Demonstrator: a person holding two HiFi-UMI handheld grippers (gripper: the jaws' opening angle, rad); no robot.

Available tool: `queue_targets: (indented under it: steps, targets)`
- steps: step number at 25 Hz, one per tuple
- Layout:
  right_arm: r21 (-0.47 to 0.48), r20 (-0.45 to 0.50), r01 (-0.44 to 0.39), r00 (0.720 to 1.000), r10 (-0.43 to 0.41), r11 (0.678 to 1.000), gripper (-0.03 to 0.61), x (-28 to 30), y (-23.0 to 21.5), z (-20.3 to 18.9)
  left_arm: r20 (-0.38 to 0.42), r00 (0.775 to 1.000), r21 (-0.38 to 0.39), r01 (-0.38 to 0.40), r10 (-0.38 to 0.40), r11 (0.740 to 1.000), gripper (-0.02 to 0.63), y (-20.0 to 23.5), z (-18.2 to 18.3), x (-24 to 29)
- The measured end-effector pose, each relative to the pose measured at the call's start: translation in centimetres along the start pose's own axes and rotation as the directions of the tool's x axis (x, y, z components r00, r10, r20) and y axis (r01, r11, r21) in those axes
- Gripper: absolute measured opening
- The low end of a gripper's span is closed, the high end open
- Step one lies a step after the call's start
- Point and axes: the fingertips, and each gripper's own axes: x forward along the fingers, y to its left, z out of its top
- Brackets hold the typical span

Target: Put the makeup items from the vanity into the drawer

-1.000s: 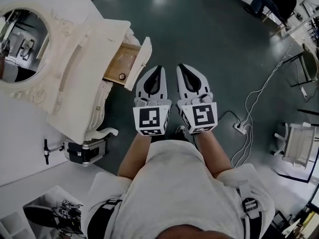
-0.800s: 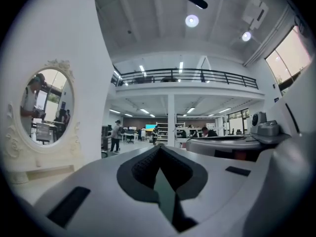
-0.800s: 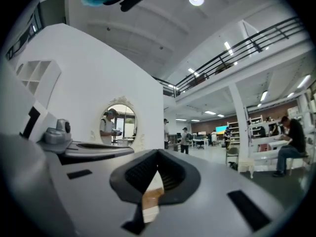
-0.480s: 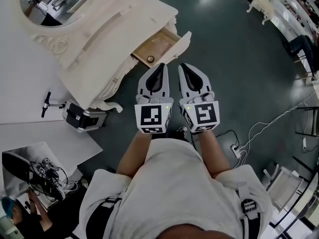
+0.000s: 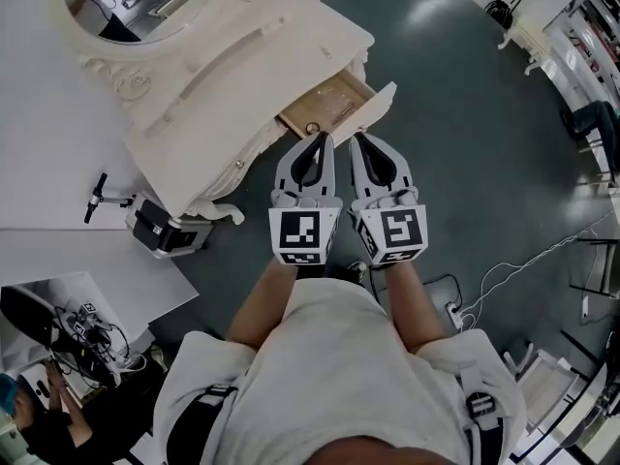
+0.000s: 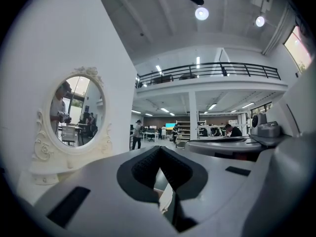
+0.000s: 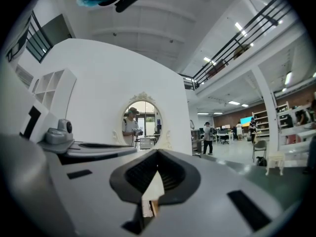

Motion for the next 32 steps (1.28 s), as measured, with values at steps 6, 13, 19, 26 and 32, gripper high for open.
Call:
queue_targets:
  steps: [6,13,19,26,32]
  targets:
    - [-0.003,-0.015,-0.01,1.0,0.01,1.0,0.014,5.3,1.3,-0.1,-0.005,1.0,-0.012,-0.011,0.011,1.0,0.006,5.1,-0.1,2.4]
    - [-0.024,-0.05,-0.015,0.999,0.014,1.0,0.014,9.9,2.4,0.1,-0.006,1.0,-0.038,-0.006,0.006,0.999,0.006,8.9,0.3,4.4]
    - [-0.012,-0.1,-0.05,0.994,0.048,0.999,0.014,13.4,0.5,-1.2,-0.039,0.997,-0.08,-0.065,0.062,0.995,0.006,11.0,-1.3,7.2]
    - [-0.019,-0.127,-0.204,0.972,0.2,0.979,0.014,18.6,-0.8,-2.6,-0.062,0.97,-0.079,-0.239,0.234,0.968,0.006,15.1,-2.6,10.5]
    - [0.011,-0.12,-0.306,0.945,0.305,0.952,0.014,21.9,-1.1,-2.4,-0.054,0.931,-0.038,-0.364,0.362,0.93,0.006,17.9,-2.2,11.4]
